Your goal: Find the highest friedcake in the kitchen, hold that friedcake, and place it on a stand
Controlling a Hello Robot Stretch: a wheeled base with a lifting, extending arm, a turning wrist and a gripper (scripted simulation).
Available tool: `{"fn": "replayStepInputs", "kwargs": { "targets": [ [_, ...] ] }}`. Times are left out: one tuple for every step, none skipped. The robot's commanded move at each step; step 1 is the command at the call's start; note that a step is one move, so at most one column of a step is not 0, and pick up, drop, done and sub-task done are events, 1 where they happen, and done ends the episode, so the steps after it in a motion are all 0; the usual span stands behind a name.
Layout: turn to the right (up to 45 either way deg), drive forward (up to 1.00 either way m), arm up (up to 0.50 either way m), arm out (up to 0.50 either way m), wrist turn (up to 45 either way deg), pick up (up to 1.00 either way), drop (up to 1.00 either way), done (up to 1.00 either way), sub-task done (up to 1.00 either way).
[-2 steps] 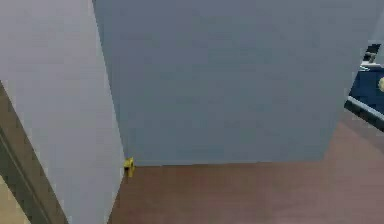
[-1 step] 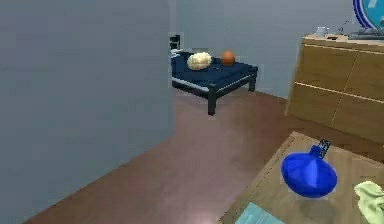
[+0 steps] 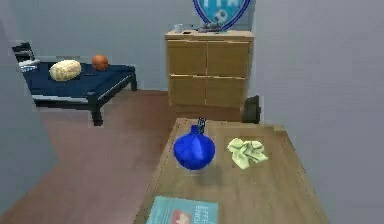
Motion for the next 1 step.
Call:
{"fn": "replayStepInputs", "kwargs": {
  "targets": [
    [-45.0,0.0,0.0,0.0,0.0,0.0,0.0,0.0,0.0]
  ]
}}
